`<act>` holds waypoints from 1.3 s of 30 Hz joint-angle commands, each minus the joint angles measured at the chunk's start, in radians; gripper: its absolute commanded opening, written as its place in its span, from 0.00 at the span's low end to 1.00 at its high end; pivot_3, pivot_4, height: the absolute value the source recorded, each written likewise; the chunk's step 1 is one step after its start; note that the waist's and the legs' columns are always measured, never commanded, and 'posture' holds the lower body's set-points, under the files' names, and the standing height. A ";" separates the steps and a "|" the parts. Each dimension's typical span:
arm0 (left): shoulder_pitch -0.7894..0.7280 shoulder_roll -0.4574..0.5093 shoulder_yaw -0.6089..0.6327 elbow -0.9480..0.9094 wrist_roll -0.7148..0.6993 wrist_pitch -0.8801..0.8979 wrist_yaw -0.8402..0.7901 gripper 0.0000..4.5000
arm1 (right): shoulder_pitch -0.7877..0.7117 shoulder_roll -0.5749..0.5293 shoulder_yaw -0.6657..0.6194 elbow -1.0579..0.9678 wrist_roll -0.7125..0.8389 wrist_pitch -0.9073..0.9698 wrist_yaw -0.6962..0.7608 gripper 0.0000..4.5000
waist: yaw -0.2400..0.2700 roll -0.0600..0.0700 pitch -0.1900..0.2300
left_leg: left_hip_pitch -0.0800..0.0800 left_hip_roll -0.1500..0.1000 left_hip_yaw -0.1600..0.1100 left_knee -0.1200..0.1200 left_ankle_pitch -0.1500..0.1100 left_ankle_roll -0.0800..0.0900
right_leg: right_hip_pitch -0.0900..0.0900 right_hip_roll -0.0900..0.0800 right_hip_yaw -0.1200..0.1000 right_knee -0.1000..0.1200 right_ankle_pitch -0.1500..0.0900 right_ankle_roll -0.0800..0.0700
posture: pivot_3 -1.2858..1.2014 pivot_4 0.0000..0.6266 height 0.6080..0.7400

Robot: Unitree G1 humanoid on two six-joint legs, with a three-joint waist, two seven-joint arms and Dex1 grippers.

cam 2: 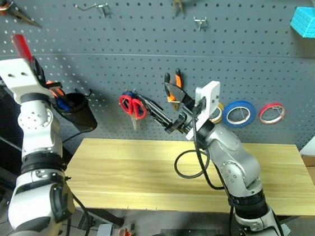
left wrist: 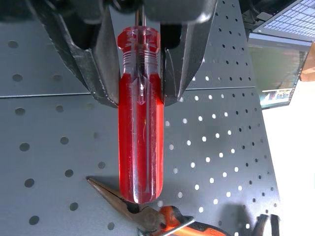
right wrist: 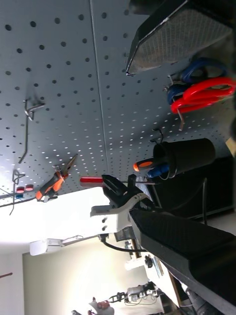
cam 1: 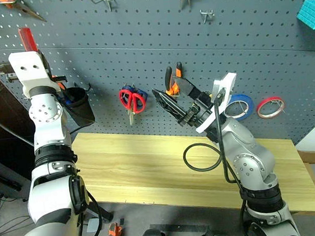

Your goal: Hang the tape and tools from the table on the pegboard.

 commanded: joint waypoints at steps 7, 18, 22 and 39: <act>-0.096 -0.038 -0.007 0.058 -0.073 -0.084 -0.120 0.18 | 0.002 -0.013 -0.002 -0.051 0.004 -0.013 -0.012 1.00 | -0.005 0.000 0.000 | 0.000 0.000 0.000 0.001 0.000 0.000 | 0.000 0.000 -0.001 0.000 0.000 0.000 | 0.58 0.12 1.00; -0.063 -0.042 -0.011 0.043 -0.074 -0.078 -0.115 0.18 | 0.021 -0.028 0.004 -0.073 0.007 -0.008 -0.028 1.00 | -0.018 0.002 0.001 | 0.000 0.000 0.000 0.000 0.000 0.000 | 0.000 0.000 0.000 0.001 0.000 0.000 | 0.58 0.13 1.00; -0.012 -0.041 -0.004 -0.003 -0.077 -0.060 -0.100 0.18 | 0.021 -0.034 0.002 -0.074 0.011 -0.004 -0.026 1.00 | -0.018 0.002 0.001 | 0.000 0.000 0.000 0.001 0.000 0.000 | 0.000 0.000 0.000 0.001 0.000 0.000 | 0.58 0.13 1.00; 0.150 -0.058 0.005 -0.179 -0.106 0.049 -0.098 0.18 | 0.019 -0.046 0.003 -0.061 0.005 -0.007 -0.025 1.00 | -0.016 0.002 0.001 | 0.001 0.000 0.000 0.003 0.000 0.000 | 0.000 0.000 0.000 0.005 0.000 0.000 | 0.58 0.13 1.00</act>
